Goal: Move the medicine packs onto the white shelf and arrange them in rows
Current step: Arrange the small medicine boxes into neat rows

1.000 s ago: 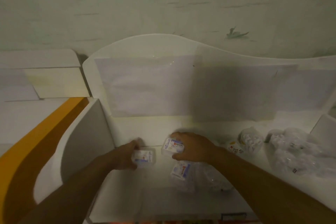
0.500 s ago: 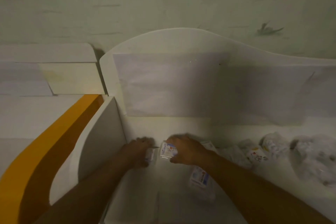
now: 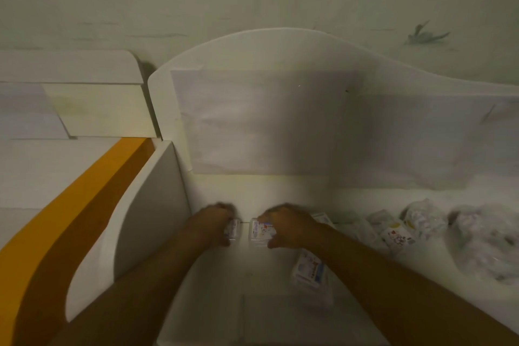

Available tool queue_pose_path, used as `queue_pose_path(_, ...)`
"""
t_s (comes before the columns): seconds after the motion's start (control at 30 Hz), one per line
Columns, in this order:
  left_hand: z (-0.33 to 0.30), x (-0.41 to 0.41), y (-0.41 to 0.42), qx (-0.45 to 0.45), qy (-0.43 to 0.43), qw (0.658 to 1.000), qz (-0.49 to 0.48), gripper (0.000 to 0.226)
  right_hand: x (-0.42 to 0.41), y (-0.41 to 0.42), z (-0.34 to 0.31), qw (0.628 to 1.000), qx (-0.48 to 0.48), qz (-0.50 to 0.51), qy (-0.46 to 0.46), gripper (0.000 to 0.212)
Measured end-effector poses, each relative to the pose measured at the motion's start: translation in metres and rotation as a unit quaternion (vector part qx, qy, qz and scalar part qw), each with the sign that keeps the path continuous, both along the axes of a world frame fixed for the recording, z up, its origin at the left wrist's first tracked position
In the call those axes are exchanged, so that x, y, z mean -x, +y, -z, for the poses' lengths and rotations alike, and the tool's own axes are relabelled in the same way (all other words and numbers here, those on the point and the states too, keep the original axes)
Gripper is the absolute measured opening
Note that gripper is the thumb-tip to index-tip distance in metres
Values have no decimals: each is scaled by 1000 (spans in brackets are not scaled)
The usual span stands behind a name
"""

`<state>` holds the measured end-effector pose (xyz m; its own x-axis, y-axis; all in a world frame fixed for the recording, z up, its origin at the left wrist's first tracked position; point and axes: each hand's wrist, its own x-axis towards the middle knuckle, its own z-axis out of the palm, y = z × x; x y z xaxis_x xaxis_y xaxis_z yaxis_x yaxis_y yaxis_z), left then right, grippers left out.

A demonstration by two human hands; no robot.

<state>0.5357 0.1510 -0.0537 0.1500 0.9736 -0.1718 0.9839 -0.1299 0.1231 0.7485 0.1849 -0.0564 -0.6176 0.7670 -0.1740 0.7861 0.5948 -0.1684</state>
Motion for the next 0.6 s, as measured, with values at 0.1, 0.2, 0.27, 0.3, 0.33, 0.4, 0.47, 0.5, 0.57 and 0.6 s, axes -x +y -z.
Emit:
queue_pose_path(0.1,-2,-1,-1,4,5,1000,-4,60,-1,-1,0,1000,-21,-9,-15,71)
queue_pose_path(0.2,-5,-1,-4,6,22,1000,-17,62,-2,-1,3,999,-29,-6,-13,71)
queue_pose_path(0.27,-6,-2,-5,7,39,999,-23,61,-2,-1,4,999,-36,-6,-14,71)
queue_pose_path(0.3,-7,-3,-6,8,44,999,-26,61,-2,0,5,999,-38,-6,-14,71)
queue_pose_path(0.33,-8,-3,-7,10,47,998,-29,61,-2,-1,6,999,-37,-5,-14,70)
queue_pose_path(0.4,-9,-4,-9,7,60,998,-29,63,-3,-2,7,999,-43,-7,-14,70)
queue_pose_path(0.47,-12,-7,-11,9,75,997,-29,69,-4,-5,3,999,-46,-11,-18,71)
queue_pose_path(0.5,-14,-8,-12,10,75,997,-33,74,-6,-7,0,999,-47,-11,-11,72)
queue_pose_path(0.57,-20,-13,-13,2,54,998,-42,78,-13,-9,-12,999,-38,3,17,68)
queue_pose_path(0.6,-23,-16,-13,-8,36,998,-41,74,-19,-8,-18,999,-36,11,35,64)
